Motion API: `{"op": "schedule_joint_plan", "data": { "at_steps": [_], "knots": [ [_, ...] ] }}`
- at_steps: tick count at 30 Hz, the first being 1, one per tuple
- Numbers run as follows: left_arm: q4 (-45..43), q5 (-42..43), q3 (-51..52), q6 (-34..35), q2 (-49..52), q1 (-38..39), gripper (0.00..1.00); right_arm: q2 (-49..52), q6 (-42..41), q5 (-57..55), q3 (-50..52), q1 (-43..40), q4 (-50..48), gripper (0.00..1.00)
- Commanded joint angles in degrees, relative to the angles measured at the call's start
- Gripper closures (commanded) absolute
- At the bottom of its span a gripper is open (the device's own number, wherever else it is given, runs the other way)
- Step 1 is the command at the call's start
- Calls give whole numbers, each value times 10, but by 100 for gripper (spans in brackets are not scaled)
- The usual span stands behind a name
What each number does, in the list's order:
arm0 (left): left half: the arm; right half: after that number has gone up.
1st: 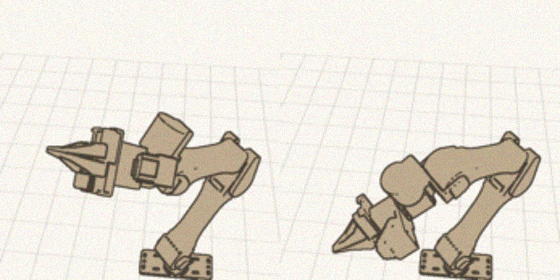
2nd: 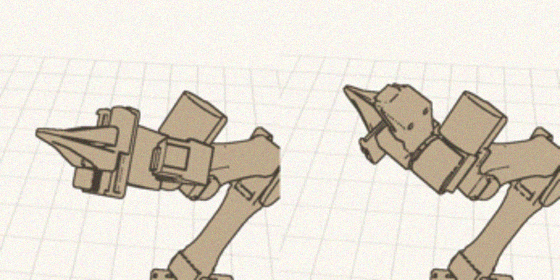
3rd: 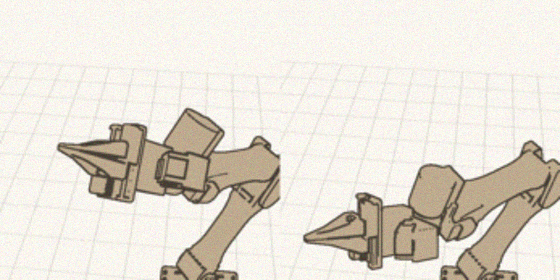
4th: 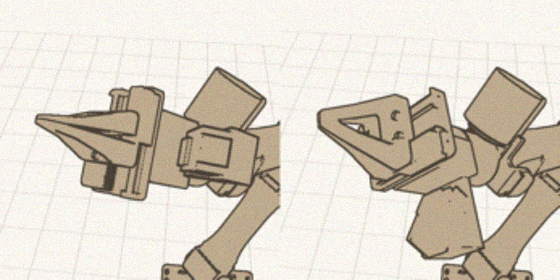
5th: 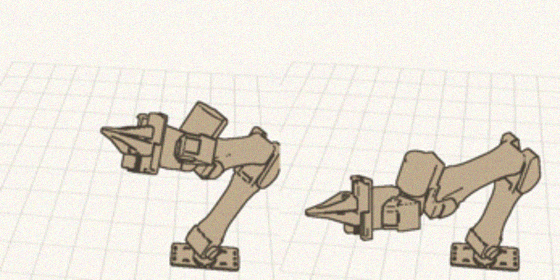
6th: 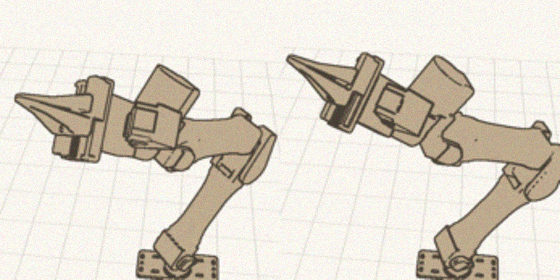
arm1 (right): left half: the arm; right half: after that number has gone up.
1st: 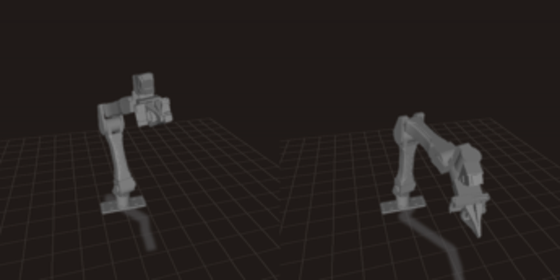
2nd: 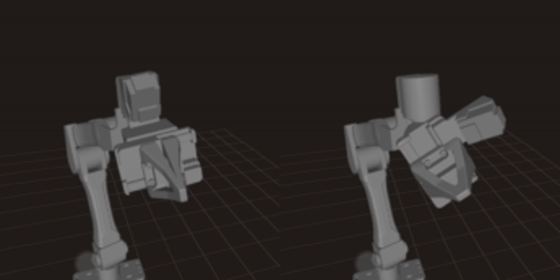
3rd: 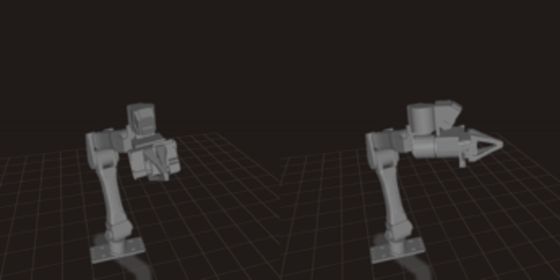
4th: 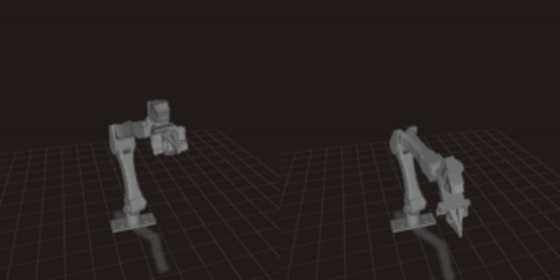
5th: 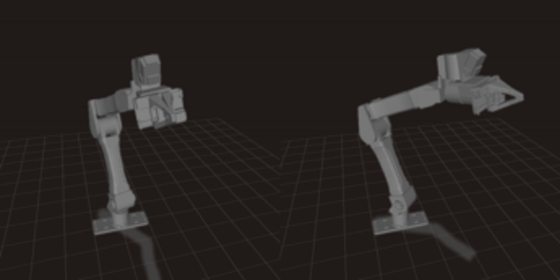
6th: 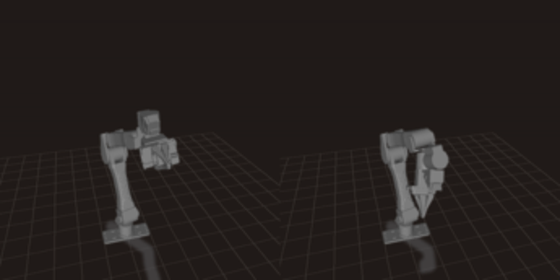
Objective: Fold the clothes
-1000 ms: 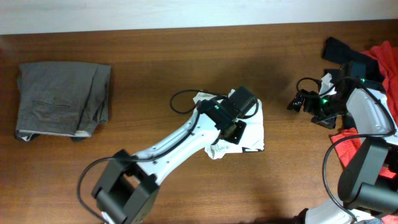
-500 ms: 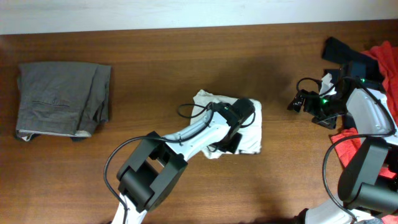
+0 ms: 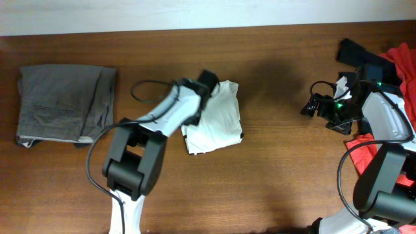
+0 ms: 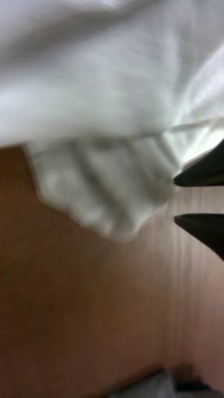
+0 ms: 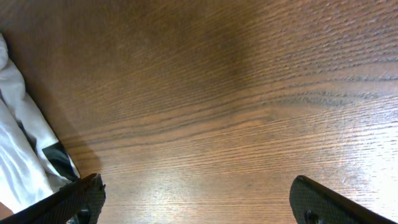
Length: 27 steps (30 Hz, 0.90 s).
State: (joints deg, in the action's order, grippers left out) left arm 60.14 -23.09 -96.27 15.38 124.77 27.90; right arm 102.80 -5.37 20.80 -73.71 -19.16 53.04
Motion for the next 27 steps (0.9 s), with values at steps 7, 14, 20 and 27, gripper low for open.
{"op": "schedule_joint_plan", "data": {
  "at_steps": [7, 14, 20, 27],
  "knots": [
    [72, 250, -184, 68, -12, -26, 41, -9, 0, -5, -9, -2, -1, 1],
    [83, 266, -124, 109, 10, -6, 13, -9, 0, -5, -9, -2, -1, 1],
    [49, 267, -43, 170, 19, -4, 7, -9, 0, -5, -9, -2, -1, 1],
    [-2, 205, 5, 213, 19, -4, 6, -9, 0, -5, -9, -2, -1, 1]
  ]
}}
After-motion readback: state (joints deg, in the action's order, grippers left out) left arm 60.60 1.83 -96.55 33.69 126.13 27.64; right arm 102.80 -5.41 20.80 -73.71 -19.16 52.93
